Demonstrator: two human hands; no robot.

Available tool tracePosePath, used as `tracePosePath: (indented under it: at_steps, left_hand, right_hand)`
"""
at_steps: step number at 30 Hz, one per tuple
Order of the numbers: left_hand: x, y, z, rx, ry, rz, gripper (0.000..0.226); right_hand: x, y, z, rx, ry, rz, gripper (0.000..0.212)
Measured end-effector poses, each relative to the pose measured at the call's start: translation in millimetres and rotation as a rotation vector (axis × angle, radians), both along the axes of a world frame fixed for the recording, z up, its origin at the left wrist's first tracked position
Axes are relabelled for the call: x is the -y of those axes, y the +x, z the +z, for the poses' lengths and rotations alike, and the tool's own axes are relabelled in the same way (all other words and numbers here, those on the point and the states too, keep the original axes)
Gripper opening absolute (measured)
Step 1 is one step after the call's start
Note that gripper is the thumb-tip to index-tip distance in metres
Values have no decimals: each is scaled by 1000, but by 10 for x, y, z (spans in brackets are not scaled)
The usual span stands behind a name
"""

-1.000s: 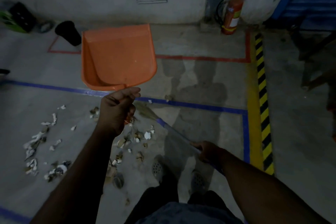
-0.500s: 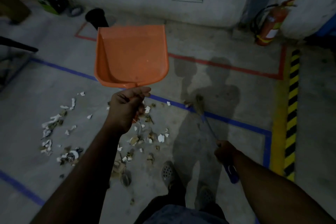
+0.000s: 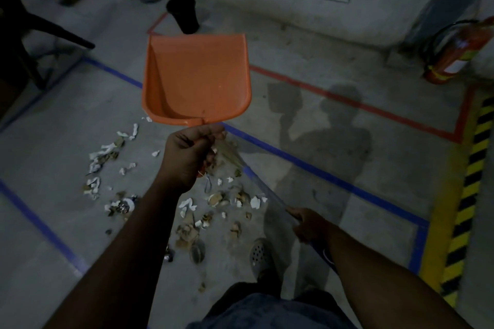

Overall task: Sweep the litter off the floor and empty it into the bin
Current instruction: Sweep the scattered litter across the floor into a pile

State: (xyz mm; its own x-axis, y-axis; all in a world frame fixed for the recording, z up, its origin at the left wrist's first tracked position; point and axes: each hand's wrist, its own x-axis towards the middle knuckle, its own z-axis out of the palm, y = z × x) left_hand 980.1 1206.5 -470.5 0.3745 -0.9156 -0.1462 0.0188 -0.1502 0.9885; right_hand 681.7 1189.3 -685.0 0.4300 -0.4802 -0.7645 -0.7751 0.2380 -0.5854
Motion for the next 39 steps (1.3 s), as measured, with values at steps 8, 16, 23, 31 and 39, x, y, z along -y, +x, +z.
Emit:
tracePosePath:
  at_steps: [8,16,23,31,39]
  left_hand:
    - [-115,243,-24,-12,-13,80,31]
    - [-309,547,-25,-41,23,273,29]
    - [-515,747,15,21,62,438,34]
    - [-615,812,-51,-20,31,502,31]
    - [-903,1191,-142,-65,-16,398,33]
  right_hand:
    - [340,15,-35,-139,-95,-104,67]
    - [641,579,-219,-192,14,82,46]
    - [916,1405,-228,-26,33,326,66]
    - [847,1213,-167,27,-43,312,71]
    - [166,711,-252,-55,-46,55,74]
